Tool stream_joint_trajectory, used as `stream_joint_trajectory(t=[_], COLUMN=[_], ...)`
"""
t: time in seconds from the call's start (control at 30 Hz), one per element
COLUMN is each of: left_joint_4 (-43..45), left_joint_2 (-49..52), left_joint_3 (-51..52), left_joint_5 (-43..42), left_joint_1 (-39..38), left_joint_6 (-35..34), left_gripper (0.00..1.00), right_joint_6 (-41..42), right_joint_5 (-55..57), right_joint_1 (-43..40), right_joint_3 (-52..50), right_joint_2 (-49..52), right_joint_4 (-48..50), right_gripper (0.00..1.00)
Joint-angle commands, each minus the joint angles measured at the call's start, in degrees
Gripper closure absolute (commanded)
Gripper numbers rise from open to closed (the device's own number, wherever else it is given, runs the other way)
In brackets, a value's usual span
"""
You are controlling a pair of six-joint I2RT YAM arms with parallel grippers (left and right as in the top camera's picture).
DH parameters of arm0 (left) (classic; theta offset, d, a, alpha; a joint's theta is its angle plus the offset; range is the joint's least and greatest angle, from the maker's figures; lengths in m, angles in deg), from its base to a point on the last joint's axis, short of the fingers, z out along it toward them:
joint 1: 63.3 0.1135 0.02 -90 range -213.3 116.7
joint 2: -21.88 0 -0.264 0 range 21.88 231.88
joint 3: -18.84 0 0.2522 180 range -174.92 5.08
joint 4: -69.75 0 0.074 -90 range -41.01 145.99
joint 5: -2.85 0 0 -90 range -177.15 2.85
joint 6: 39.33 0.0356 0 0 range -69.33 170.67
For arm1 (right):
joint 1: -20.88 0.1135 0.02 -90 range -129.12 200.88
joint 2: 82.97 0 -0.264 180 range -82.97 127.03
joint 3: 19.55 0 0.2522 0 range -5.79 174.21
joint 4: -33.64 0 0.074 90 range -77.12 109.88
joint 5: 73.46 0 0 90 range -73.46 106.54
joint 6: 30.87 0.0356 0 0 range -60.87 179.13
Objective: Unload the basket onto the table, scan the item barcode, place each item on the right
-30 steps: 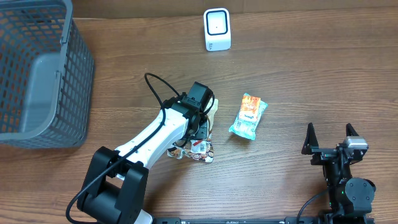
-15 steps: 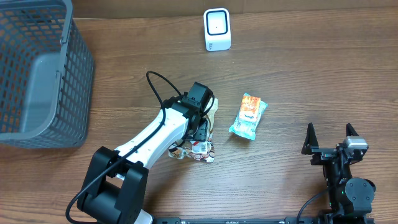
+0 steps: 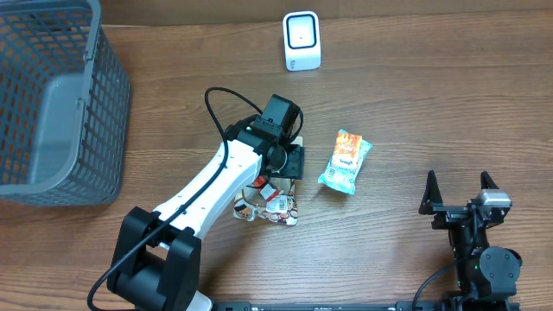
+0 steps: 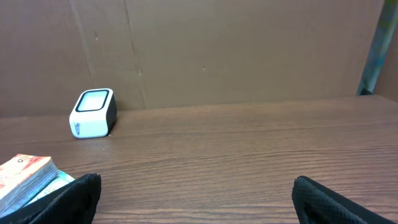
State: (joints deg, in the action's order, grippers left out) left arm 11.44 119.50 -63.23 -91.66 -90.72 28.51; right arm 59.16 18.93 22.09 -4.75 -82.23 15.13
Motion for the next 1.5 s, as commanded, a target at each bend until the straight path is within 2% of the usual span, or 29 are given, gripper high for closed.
stream_joint_trajectory(t=[0.0,0.27,0.5,0.6,0.8,1.0,1.47], left_joint_4=[0.4,1.0,-0.1,-1.0,-4.7,-7.3,-6.6], left_joint_2=[0.6,4.8,9.7,9.9,9.8,9.8,9.8], left_joint_3=[-1.2,-1.2,-1.2,-1.2,-1.2,-1.2,-1.2], left_joint_5=[-2.4,-2.5,-2.5,-2.3,4.9,8.2,8.1], left_joint_1=[-0.8,-0.9,-1.1,-1.1,-0.3,1.4,5.0], left_joint_6=[-2.4,-9.7,-9.5,-7.0,-6.1,-6.1,-11.3], left_gripper=[0.94,0.96,0.96,0.96,0.96,0.96,0.96], right_joint_6=[0.2,0.2,0.2,0.2,0.2,0.2,0.2], right_joint_5=[0.5,0.5,0.5,0.5,0.5,0.5,0.5], right_joint_1=[-0.2,-0.2,-0.2,-0.2,-0.2,-0.2,-0.2], right_joint_3=[-0.6,-0.6,-0.6,-0.6,-0.6,-0.6,-0.6], right_joint_2=[-0.6,-0.6,-0.6,-0.6,-0.6,-0.6,-0.6], right_joint_4=[0.3,0.3,0.3,0.3,0.3,0.3,0.3], right_gripper=[0.0,0.0,0.0,0.0,0.0,0.0,0.0])
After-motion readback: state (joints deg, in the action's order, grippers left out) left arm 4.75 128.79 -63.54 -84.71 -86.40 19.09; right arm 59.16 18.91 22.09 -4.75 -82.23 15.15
